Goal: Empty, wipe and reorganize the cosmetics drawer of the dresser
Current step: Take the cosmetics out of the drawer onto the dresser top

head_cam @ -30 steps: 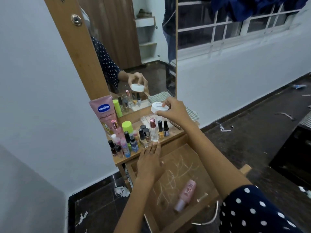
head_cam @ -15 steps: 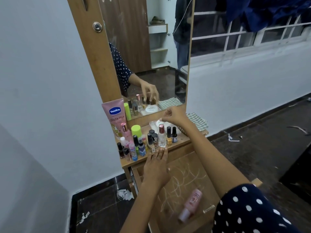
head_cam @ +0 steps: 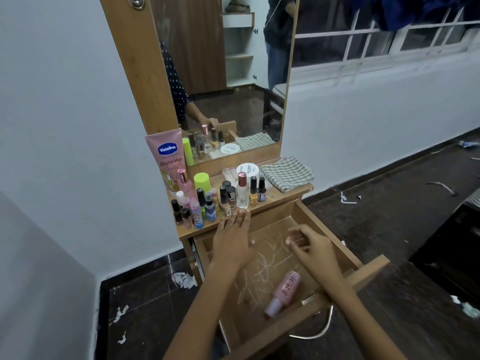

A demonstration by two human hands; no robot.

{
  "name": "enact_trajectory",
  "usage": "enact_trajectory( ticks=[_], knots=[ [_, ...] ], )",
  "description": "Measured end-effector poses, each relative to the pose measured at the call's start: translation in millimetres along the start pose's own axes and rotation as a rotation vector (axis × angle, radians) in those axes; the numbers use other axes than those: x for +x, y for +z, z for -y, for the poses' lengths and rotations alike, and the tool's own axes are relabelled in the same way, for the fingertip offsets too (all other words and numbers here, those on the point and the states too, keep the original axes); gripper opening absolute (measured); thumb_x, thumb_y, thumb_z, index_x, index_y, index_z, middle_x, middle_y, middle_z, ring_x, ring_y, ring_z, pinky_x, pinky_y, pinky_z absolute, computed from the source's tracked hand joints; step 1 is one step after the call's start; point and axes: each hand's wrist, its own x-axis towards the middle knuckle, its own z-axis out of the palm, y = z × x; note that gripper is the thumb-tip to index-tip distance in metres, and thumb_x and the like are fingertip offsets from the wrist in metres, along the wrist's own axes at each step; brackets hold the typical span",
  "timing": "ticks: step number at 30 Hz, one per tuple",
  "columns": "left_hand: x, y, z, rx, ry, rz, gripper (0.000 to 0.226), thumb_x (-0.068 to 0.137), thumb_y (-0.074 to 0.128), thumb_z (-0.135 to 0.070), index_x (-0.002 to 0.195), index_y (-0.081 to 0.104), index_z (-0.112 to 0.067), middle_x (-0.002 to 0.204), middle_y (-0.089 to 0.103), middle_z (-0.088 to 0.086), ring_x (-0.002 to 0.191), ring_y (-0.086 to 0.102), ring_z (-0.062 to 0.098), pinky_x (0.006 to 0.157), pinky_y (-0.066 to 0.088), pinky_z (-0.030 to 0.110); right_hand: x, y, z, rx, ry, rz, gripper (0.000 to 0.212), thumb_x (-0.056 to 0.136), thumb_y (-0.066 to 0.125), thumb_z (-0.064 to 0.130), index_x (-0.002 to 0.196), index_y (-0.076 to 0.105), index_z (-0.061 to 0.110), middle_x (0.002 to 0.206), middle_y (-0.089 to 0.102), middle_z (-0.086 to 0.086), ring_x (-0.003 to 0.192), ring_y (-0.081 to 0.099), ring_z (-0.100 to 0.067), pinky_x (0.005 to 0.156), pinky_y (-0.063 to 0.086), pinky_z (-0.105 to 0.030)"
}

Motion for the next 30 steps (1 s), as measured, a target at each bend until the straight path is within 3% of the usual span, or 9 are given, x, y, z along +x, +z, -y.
enact_trajectory(
  ticks=[5,9,11,13,15,18,24,30],
  knots=[
    [-1.5,0.3,-1.1,0.007,-0.007,-0.001,0.081,0.095,0.044,-0.046,0.151,-0.005,-0.014,0.16,0.003,0.004,0.147,0.0,0.016,0.119,-0.002,0.039,-0.7,2.1,-1.7,-0.045,0.053,0.039,0.023,0.083,0.071,0.02,0.105,0.064,0.023,0.089,0.067,0.013,0.083,0.063,0.002,0.077,0.053,-0.017],
    [-8.6,-0.6,-8.8,0.043,0.029,-0.066,0.082,0.094,0.045,-0.05,0.151,-0.001,-0.013,0.159,0.006,0.006,0.147,0.003,0.018,0.116,-0.006,0.039,-1.3,2.4,-9.0,-0.106,0.13,0.023,0.018,0.083,0.07,0.026,0.101,0.066,0.024,0.089,0.068,0.013,0.081,0.063,0.001,0.077,0.054,-0.022],
    [-16.8,8.1,-20.8,-0.001,0.074,-0.146,0.075,0.095,0.046,-0.046,0.151,0.007,-0.015,0.159,0.011,0.004,0.146,0.008,0.018,0.116,-0.004,0.037,-1.1,2.3,-14.5,-0.086,0.157,-0.009,0.014,0.083,0.07,0.027,0.096,0.067,0.023,0.086,0.069,0.011,0.078,0.064,-0.001,0.077,0.056,-0.029],
    [-24.7,21.1,-34.1,-0.088,0.109,-0.177,0.064,0.091,0.054,-0.041,0.146,0.029,-0.019,0.153,0.03,0.003,0.14,0.026,0.018,0.116,0.011,0.035,-0.3,2.0,-17.3,-0.039,0.184,-0.026,0.009,0.082,0.07,0.025,0.091,0.067,0.024,0.082,0.07,0.009,0.074,0.067,-0.005,0.077,0.057,-0.035],
    [-30.1,32.8,-43.1,-0.151,0.109,-0.14,0.045,0.086,0.063,-0.039,0.127,0.055,-0.021,0.133,0.052,0.001,0.125,0.042,0.017,0.106,0.025,0.032,-0.1,1.8,-17.7,-0.003,0.204,-0.026,0.006,0.082,0.07,0.024,0.086,0.066,0.027,0.078,0.07,0.008,0.072,0.068,-0.008,0.076,0.058,-0.039],
    [-33.1,43.8,-47.8,-0.128,0.065,-0.015,0.028,0.083,0.066,-0.038,0.102,0.069,-0.017,0.112,0.061,0.004,0.11,0.05,0.021,0.096,0.031,0.032,-0.8,2.4,-17.4,0.022,0.205,-0.02,0.006,0.082,0.07,0.024,0.082,0.066,0.028,0.076,0.07,0.007,0.07,0.068,-0.009,0.076,0.058,-0.04],
    [-29.6,51.6,-53.9,-0.19,-0.008,0.161,0.042,0.074,0.071,-0.053,0.094,0.072,-0.015,0.095,0.065,0.004,0.093,0.05,0.018,0.084,0.033,0.03,-0.1,4.0,-14.9,0.022,0.196,0.027,0.004,0.082,0.07,0.023,0.086,0.068,0.025,0.077,0.069,0.008,0.073,0.067,-0.007,0.078,0.057,-0.035],
    [-29.9,56.1,-64.5,-0.289,-0.038,0.274,0.041,0.067,0.078,-0.048,0.096,0.072,-0.021,0.098,0.065,0.004,0.099,0.049,0.021,0.081,0.042,0.033,0.7,4.2,-13.6,0.019,0.179,0.017,0.006,0.082,0.07,0.021,0.081,0.068,0.026,0.074,0.069,0.009,0.071,0.068,-0.007,0.076,0.057,-0.034]
  ],
)
